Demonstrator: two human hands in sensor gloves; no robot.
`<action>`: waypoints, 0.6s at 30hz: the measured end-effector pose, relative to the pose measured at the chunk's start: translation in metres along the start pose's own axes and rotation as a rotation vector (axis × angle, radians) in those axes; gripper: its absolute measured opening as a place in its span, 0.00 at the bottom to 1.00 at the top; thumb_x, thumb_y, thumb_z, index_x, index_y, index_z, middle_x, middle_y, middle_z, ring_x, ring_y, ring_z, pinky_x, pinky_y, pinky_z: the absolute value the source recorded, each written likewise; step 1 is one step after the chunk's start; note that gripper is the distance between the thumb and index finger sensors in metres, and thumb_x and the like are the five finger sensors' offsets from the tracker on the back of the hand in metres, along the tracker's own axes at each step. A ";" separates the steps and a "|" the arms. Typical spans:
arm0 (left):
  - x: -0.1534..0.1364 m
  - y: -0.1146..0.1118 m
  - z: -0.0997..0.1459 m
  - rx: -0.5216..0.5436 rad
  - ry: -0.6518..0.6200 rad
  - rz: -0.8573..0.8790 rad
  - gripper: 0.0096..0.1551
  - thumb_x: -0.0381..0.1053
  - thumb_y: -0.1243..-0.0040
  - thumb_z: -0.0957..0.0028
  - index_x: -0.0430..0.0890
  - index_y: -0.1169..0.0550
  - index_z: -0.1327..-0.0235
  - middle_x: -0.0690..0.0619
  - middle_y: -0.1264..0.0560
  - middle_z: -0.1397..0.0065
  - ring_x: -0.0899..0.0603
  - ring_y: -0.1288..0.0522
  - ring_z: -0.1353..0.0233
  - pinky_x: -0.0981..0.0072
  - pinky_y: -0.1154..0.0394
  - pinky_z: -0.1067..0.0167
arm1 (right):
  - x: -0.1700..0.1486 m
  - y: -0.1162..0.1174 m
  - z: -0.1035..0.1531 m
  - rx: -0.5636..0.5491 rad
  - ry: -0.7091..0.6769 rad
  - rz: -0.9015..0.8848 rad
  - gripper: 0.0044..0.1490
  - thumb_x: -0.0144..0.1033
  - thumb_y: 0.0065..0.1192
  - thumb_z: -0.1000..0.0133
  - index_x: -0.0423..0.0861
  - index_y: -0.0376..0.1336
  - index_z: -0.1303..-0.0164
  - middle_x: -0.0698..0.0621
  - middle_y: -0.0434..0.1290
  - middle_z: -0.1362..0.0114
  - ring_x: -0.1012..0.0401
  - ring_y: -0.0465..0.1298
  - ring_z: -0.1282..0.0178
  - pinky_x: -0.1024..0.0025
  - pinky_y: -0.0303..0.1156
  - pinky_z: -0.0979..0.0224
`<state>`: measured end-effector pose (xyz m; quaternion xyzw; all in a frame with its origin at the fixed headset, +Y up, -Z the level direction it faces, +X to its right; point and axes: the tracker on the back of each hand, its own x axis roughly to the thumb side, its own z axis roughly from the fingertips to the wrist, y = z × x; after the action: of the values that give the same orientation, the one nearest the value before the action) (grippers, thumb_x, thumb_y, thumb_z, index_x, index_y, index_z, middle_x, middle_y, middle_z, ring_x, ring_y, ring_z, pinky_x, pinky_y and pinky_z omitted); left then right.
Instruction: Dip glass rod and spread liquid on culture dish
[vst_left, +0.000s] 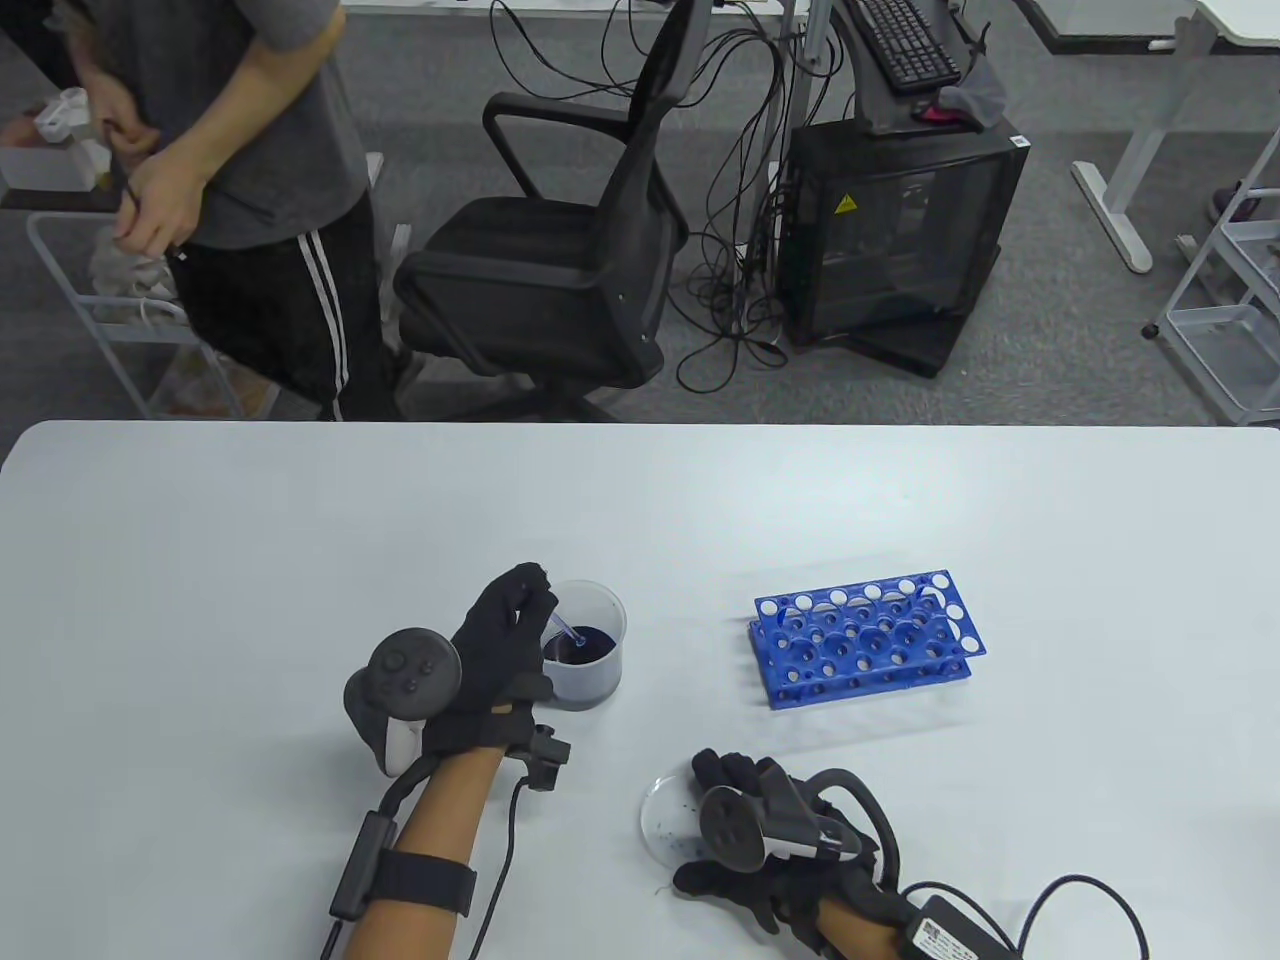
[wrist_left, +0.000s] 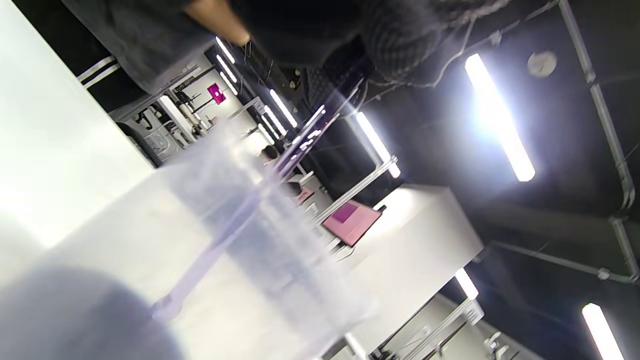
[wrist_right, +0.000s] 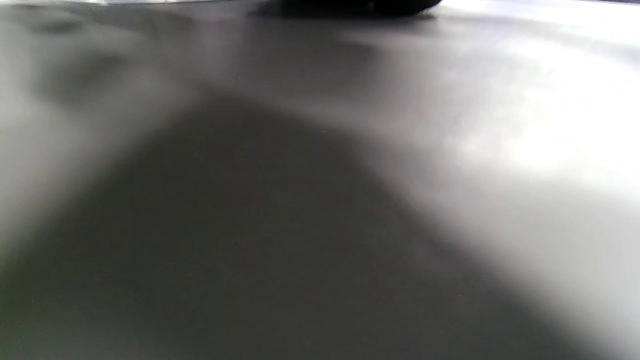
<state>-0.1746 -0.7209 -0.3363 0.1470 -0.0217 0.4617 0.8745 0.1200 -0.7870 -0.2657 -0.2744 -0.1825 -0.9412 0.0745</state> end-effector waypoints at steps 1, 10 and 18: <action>-0.003 -0.003 -0.001 -0.014 0.009 -0.023 0.24 0.57 0.40 0.37 0.58 0.29 0.28 0.56 0.24 0.28 0.54 0.24 0.62 0.64 0.23 0.71 | 0.000 0.000 0.000 0.000 -0.001 -0.001 0.70 0.80 0.43 0.54 0.45 0.24 0.23 0.46 0.37 0.18 0.56 0.58 0.36 0.64 0.66 0.39; -0.015 -0.008 0.001 -0.027 0.054 -0.029 0.24 0.57 0.39 0.38 0.58 0.28 0.29 0.56 0.22 0.29 0.55 0.24 0.63 0.64 0.23 0.72 | 0.000 0.000 0.000 0.000 0.000 0.004 0.70 0.80 0.42 0.54 0.45 0.24 0.23 0.46 0.37 0.19 0.56 0.58 0.35 0.64 0.66 0.39; -0.019 -0.007 0.005 -0.013 0.068 0.008 0.24 0.56 0.38 0.39 0.57 0.27 0.30 0.55 0.22 0.30 0.55 0.24 0.64 0.64 0.23 0.73 | 0.000 0.000 0.000 -0.001 0.001 0.005 0.69 0.80 0.42 0.54 0.45 0.24 0.23 0.46 0.37 0.18 0.56 0.58 0.35 0.64 0.66 0.39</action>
<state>-0.1797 -0.7412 -0.3365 0.1252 0.0044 0.4700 0.8738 0.1198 -0.7872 -0.2656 -0.2745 -0.1816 -0.9412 0.0768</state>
